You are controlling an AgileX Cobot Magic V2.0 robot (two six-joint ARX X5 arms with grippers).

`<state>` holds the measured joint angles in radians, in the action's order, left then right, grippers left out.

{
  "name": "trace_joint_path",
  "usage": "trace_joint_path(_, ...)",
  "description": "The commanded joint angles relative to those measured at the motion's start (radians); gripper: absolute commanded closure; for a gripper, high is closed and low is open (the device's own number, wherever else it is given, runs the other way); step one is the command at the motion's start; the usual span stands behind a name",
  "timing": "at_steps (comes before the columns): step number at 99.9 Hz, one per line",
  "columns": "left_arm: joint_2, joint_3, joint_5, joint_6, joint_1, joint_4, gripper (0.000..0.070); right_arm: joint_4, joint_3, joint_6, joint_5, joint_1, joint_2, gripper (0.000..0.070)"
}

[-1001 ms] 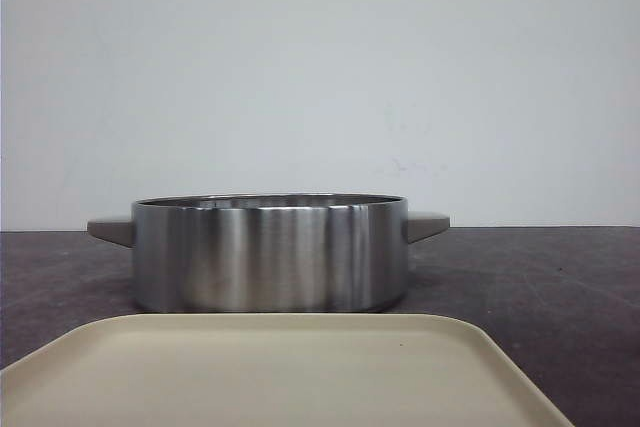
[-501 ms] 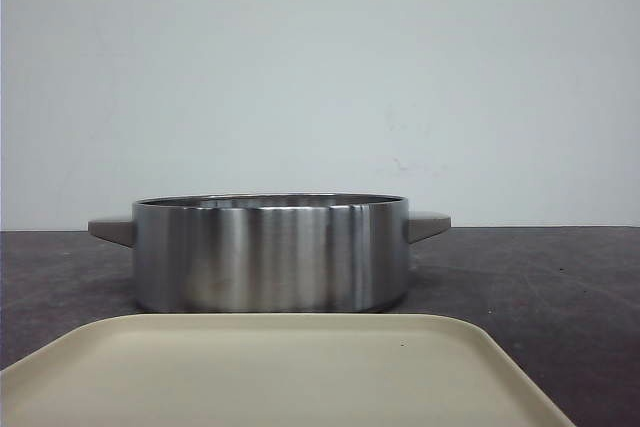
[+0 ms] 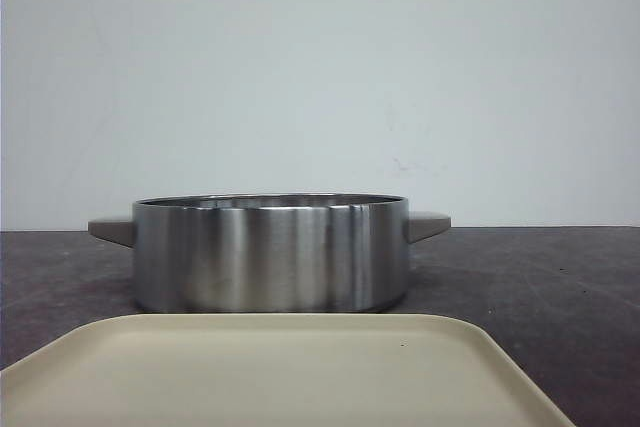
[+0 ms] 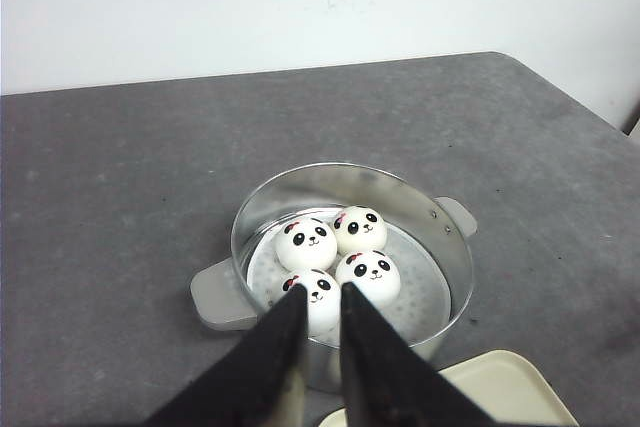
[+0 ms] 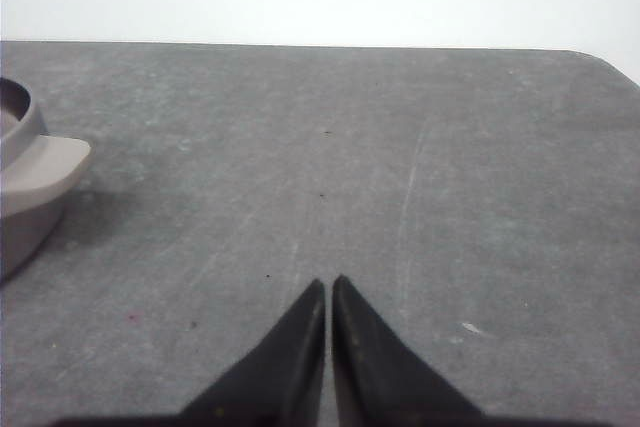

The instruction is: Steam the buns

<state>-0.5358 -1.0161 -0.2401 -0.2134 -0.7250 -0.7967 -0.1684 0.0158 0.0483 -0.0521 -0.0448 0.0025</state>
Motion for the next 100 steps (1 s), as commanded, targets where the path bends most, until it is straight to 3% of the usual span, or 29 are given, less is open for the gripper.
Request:
trace_joint_path(1,-0.005,-0.015,-0.003,-0.005,-0.008,0.008,0.0683,0.011,-0.004,-0.008,-0.001,0.000,0.001,0.0694)
trace_joint_path(18,0.006,-0.014,-0.026,0.037,0.012,0.012,0.0683,0.011,-0.004,-0.008,-0.001,0.000,0.001,0.0694)
trace_joint_path(30,0.050,0.044,-0.014,0.059,0.106,0.051,0.0683,0.011,-0.004,-0.008,0.000,0.000,0.001,0.0694)
trace_joint_path(51,0.226,0.417,0.172,0.077,0.373,0.405,0.0683,0.011,-0.004,-0.008,0.000,0.000,0.001,0.0694)
trace_joint_path(68,0.362,0.718,0.320,0.032,0.560,0.612,0.0683,0.011,-0.004,-0.008,-0.001,0.000,0.001,0.0694)
trace_joint_path(81,0.422,0.867,0.320,0.032,0.637,0.693,0.0683,0.011,-0.004,-0.008,0.000,0.000,0.001,0.0694)
trace_joint_path(100,0.490,0.981,0.315,0.106,0.676,0.715,0.0683,0.011,-0.004,-0.008,0.000,0.000,0.001,0.0694)
